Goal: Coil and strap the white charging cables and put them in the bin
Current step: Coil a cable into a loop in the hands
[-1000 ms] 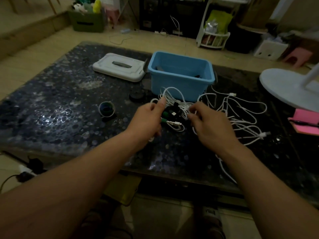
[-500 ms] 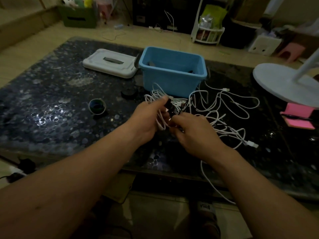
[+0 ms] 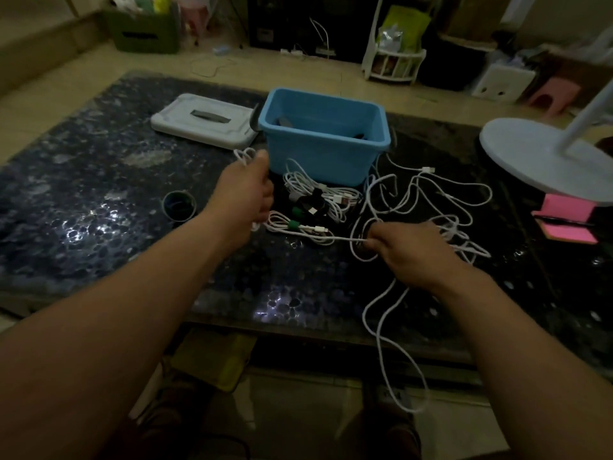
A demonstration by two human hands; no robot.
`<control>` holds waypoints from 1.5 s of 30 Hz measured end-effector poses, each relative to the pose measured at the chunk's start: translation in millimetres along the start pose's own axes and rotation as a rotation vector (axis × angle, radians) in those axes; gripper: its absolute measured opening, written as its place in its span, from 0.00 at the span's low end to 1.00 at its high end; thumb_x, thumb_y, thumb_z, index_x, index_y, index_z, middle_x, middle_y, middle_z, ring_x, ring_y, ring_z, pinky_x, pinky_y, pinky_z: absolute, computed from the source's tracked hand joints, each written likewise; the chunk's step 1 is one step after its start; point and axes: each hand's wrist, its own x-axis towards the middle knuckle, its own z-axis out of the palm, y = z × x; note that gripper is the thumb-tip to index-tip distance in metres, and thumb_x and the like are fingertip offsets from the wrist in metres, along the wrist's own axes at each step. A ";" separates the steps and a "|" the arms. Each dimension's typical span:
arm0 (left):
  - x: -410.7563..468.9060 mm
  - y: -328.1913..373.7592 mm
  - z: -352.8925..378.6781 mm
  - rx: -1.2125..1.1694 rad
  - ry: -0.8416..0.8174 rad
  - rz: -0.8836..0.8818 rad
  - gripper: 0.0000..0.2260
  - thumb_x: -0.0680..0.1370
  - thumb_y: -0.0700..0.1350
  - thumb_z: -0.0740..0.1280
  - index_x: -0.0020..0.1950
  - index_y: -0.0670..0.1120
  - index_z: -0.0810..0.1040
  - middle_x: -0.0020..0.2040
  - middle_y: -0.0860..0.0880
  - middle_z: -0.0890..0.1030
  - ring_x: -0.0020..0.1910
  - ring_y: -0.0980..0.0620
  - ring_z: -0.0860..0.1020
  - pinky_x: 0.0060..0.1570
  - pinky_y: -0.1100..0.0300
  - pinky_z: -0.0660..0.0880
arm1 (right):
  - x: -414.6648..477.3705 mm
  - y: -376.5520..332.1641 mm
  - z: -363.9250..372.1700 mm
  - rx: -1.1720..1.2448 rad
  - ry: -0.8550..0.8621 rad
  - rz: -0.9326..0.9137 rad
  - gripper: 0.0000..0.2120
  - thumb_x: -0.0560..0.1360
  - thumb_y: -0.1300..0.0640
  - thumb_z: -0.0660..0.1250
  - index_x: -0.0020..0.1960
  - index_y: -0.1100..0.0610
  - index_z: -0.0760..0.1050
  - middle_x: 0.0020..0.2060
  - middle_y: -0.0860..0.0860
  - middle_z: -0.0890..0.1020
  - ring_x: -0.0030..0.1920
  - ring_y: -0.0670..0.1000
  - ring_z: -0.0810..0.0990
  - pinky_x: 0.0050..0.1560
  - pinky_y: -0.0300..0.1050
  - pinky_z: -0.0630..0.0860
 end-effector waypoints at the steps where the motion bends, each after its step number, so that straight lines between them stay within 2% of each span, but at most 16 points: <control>1: -0.6 -0.8 0.3 0.129 -0.028 0.053 0.13 0.88 0.50 0.59 0.44 0.50 0.69 0.31 0.51 0.62 0.26 0.54 0.58 0.23 0.62 0.55 | -0.5 3.9 -1.5 0.010 0.025 0.025 0.08 0.85 0.44 0.60 0.49 0.44 0.73 0.43 0.42 0.78 0.53 0.53 0.82 0.56 0.54 0.69; 4: -4.6 -15.3 10.4 0.497 -0.171 0.194 0.10 0.86 0.50 0.63 0.46 0.50 0.74 0.35 0.52 0.74 0.28 0.56 0.68 0.26 0.64 0.66 | -0.1 0.7 -4.7 0.065 0.188 -0.011 0.07 0.84 0.45 0.62 0.53 0.45 0.78 0.49 0.45 0.84 0.53 0.53 0.83 0.60 0.57 0.74; 6: -5.5 -31.7 18.7 0.670 -0.275 0.241 0.11 0.82 0.54 0.69 0.46 0.49 0.75 0.33 0.59 0.75 0.29 0.61 0.71 0.32 0.62 0.70 | 1.4 -8.8 -8.6 0.158 0.277 -0.048 0.07 0.84 0.45 0.63 0.53 0.45 0.79 0.48 0.45 0.84 0.50 0.52 0.83 0.60 0.59 0.75; 9: -7.5 -45.5 28.9 0.882 -0.314 0.230 0.21 0.75 0.63 0.74 0.42 0.49 0.71 0.27 0.60 0.72 0.27 0.63 0.68 0.31 0.61 0.66 | 2.1 -20.7 -12.5 0.374 0.315 -0.057 0.07 0.83 0.47 0.66 0.52 0.47 0.80 0.45 0.44 0.83 0.47 0.49 0.81 0.52 0.53 0.77; 12: -14.5 -44.8 39.2 0.947 -0.350 0.270 0.15 0.77 0.59 0.75 0.45 0.53 0.72 0.35 0.59 0.77 0.31 0.64 0.74 0.33 0.66 0.68 | 1.7 -28.7 -15.2 0.566 0.337 -0.061 0.06 0.83 0.48 0.67 0.51 0.49 0.80 0.42 0.44 0.83 0.43 0.44 0.80 0.47 0.47 0.77; 14: -18.5 -42.8 42.6 0.938 -0.375 0.291 0.09 0.80 0.53 0.73 0.46 0.55 0.73 0.41 0.57 0.81 0.36 0.67 0.78 0.37 0.69 0.71 | 2.0 -31.3 -17.5 0.647 0.362 -0.062 0.06 0.83 0.49 0.68 0.50 0.49 0.81 0.41 0.44 0.83 0.43 0.42 0.80 0.45 0.38 0.75; 17: -22.1 -41.3 42.3 0.840 -0.417 0.271 0.08 0.85 0.46 0.66 0.46 0.49 0.75 0.38 0.54 0.81 0.33 0.63 0.77 0.40 0.63 0.73 | 2.6 -31.8 -20.4 0.685 0.379 -0.045 0.06 0.83 0.49 0.68 0.50 0.49 0.81 0.42 0.44 0.84 0.44 0.41 0.81 0.41 0.32 0.72; 20: -23.9 -41.2 42.0 0.588 -0.426 0.181 0.08 0.87 0.44 0.61 0.52 0.43 0.75 0.32 0.54 0.76 0.35 0.51 0.81 0.40 0.56 0.78 | 2.5 -29.2 -21.2 0.706 0.393 0.017 0.07 0.82 0.47 0.69 0.49 0.49 0.78 0.41 0.44 0.81 0.41 0.41 0.79 0.39 0.36 0.72; 22: -25.0 -39.6 43.5 0.399 -0.362 0.095 0.07 0.88 0.44 0.59 0.54 0.43 0.73 0.31 0.50 0.71 0.28 0.48 0.76 0.33 0.54 0.78 | 2.2 -29.4 -22.1 0.733 0.382 0.054 0.07 0.84 0.47 0.66 0.50 0.49 0.76 0.40 0.45 0.80 0.39 0.44 0.78 0.40 0.42 0.73; 26: -24.6 -31.8 43.6 0.229 -0.236 0.005 0.10 0.88 0.45 0.60 0.46 0.49 0.69 0.30 0.50 0.62 0.23 0.54 0.60 0.23 0.61 0.62 | 2.7 -34.2 -21.8 0.844 0.339 0.123 0.07 0.85 0.50 0.62 0.52 0.50 0.77 0.43 0.48 0.83 0.40 0.48 0.82 0.43 0.50 0.79; 28: -24.0 -30.3 42.4 0.176 -0.200 -0.040 0.14 0.87 0.49 0.60 0.42 0.51 0.67 0.30 0.50 0.60 0.23 0.54 0.57 0.22 0.62 0.56 | 3.1 -38.2 -21.0 0.898 0.334 0.172 0.07 0.86 0.50 0.63 0.53 0.52 0.77 0.43 0.49 0.85 0.38 0.46 0.84 0.41 0.45 0.78; 32: -29.8 -31.6 44.7 0.176 -0.219 -0.105 0.16 0.87 0.56 0.59 0.40 0.52 0.66 0.31 0.49 0.60 0.24 0.52 0.57 0.27 0.58 0.53 | 4.5 -45.8 -15.1 1.017 0.369 0.278 0.10 0.84 0.47 0.67 0.51 0.53 0.80 0.41 0.49 0.86 0.38 0.47 0.87 0.45 0.48 0.83; 38: -41.5 -24.8 49.7 0.222 -0.241 0.076 0.17 0.84 0.58 0.65 0.37 0.54 0.78 0.27 0.55 0.68 0.23 0.58 0.64 0.23 0.64 0.62 | -2.6 -55.3 -17.3 0.953 0.225 0.132 0.08 0.83 0.49 0.69 0.49 0.52 0.82 0.38 0.49 0.84 0.34 0.42 0.80 0.35 0.38 0.76; 41: -44.3 -23.7 49.1 0.260 -0.271 0.135 0.14 0.85 0.57 0.64 0.43 0.53 0.78 0.27 0.59 0.76 0.24 0.62 0.72 0.24 0.68 0.66 | -5.4 -61.9 -16.1 0.828 0.171 0.001 0.05 0.83 0.49 0.70 0.53 0.50 0.83 0.43 0.46 0.86 0.42 0.40 0.84 0.42 0.36 0.79; 43: -44.4 -25.3 50.0 0.232 -0.293 0.148 0.11 0.85 0.54 0.64 0.50 0.50 0.81 0.35 0.57 0.83 0.32 0.62 0.80 0.31 0.70 0.73 | -5.8 -68.6 -14.1 0.815 0.122 -0.067 0.07 0.83 0.51 0.70 0.60 0.47 0.83 0.49 0.41 0.86 0.48 0.36 0.83 0.44 0.28 0.75; 45: -42.5 -28.5 51.6 0.181 -0.269 0.156 0.11 0.86 0.51 0.64 0.58 0.46 0.82 0.47 0.50 0.87 0.46 0.56 0.86 0.44 0.64 0.80 | -3.7 -74.9 -10.7 0.804 0.139 -0.062 0.07 0.83 0.52 0.70 0.60 0.46 0.82 0.49 0.39 0.86 0.47 0.36 0.83 0.42 0.28 0.74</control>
